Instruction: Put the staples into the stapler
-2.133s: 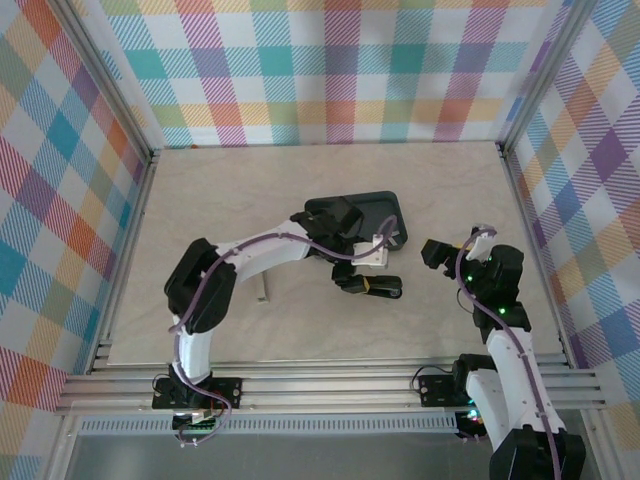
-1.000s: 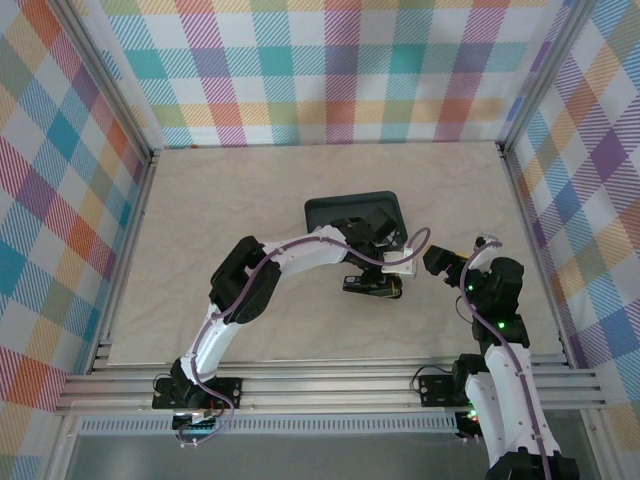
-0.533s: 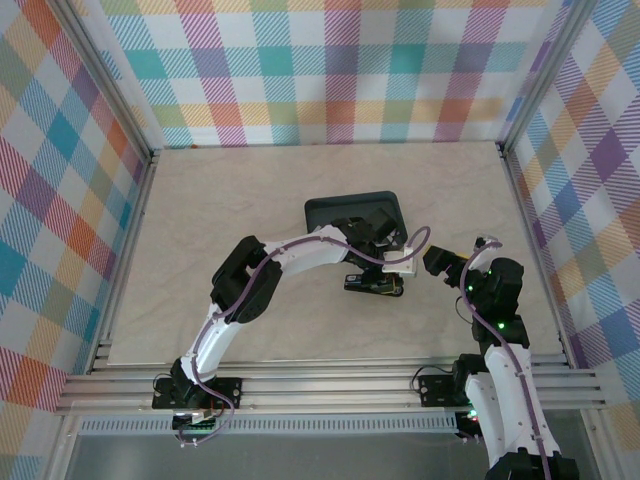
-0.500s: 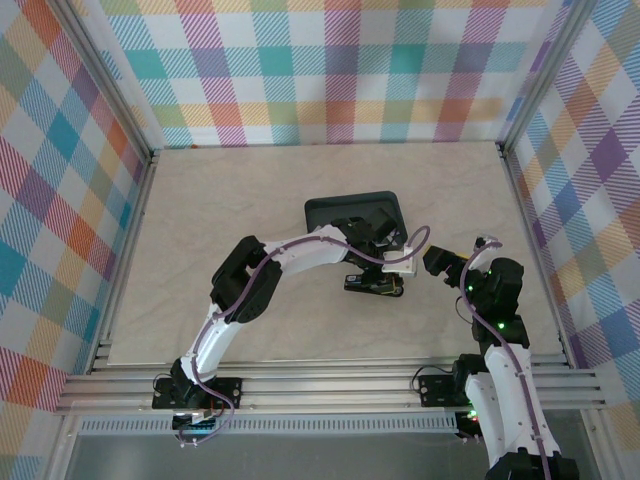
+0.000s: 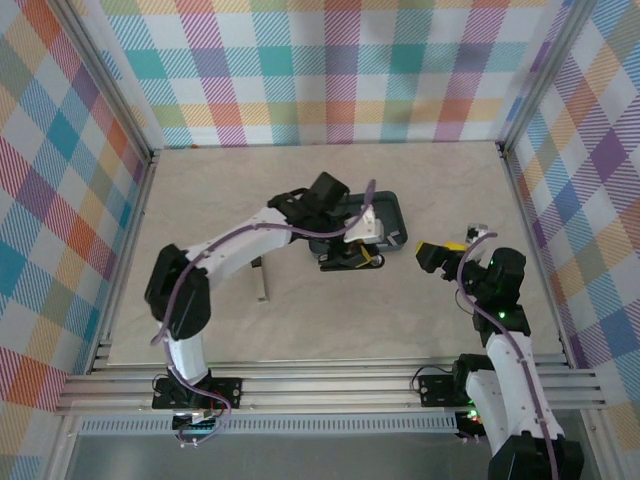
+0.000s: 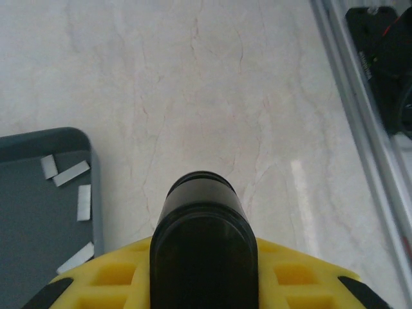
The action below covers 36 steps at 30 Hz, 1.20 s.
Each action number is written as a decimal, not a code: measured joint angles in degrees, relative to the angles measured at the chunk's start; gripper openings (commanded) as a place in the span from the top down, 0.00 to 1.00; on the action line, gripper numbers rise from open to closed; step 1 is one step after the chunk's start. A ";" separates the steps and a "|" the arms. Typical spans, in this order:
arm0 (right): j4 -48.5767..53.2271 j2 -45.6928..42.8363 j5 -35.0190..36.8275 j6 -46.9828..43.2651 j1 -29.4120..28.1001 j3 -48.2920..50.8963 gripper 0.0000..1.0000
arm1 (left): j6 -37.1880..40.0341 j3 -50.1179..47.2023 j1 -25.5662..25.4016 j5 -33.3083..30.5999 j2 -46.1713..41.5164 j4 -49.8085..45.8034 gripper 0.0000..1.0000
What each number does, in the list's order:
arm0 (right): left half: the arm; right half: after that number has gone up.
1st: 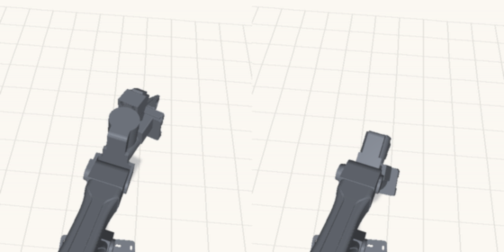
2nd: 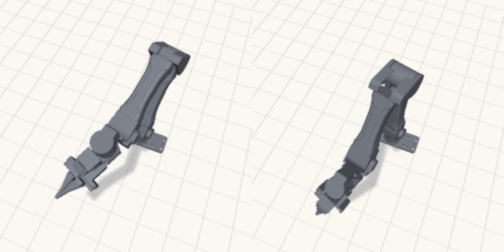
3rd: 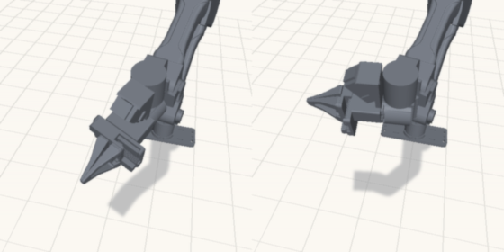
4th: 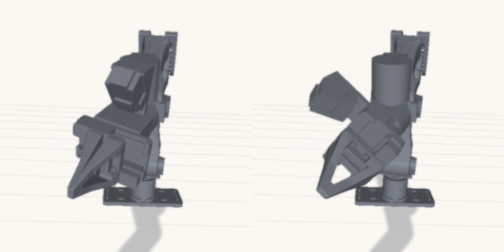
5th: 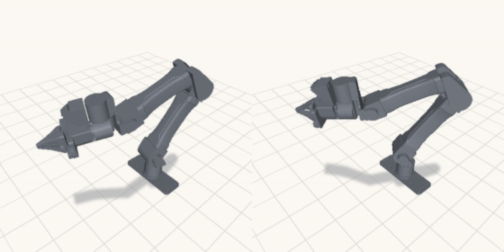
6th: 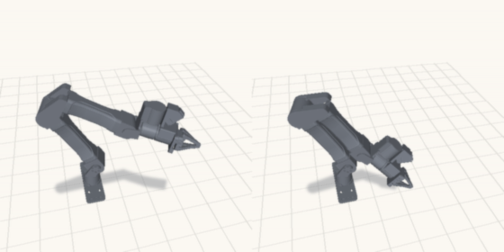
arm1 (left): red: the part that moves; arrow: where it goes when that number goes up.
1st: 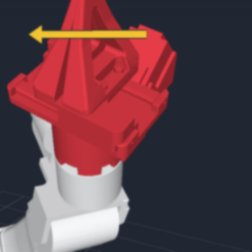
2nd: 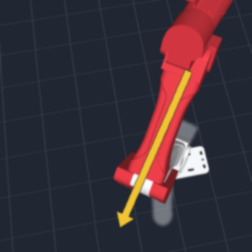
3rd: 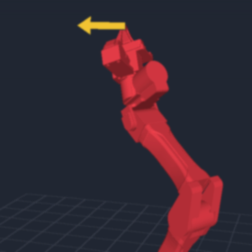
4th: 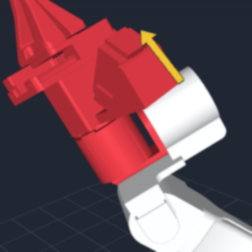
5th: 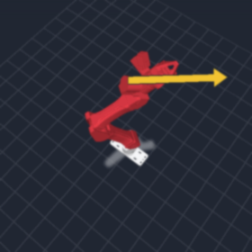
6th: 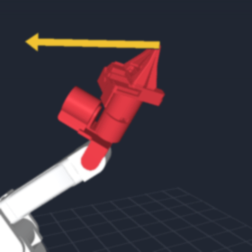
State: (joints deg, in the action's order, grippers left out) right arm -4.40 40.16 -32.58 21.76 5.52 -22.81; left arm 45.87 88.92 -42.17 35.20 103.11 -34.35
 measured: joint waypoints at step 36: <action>21.29 41.55 -13.68 -57.79 -37.44 -32.87 0.25 | 0.70 -23.96 10.01 14.29 -20.85 7.74 0.90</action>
State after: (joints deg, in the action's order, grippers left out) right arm 16.88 81.71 -46.26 -36.03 -31.92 -55.68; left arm 46.57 64.97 -32.16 49.50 82.26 -26.61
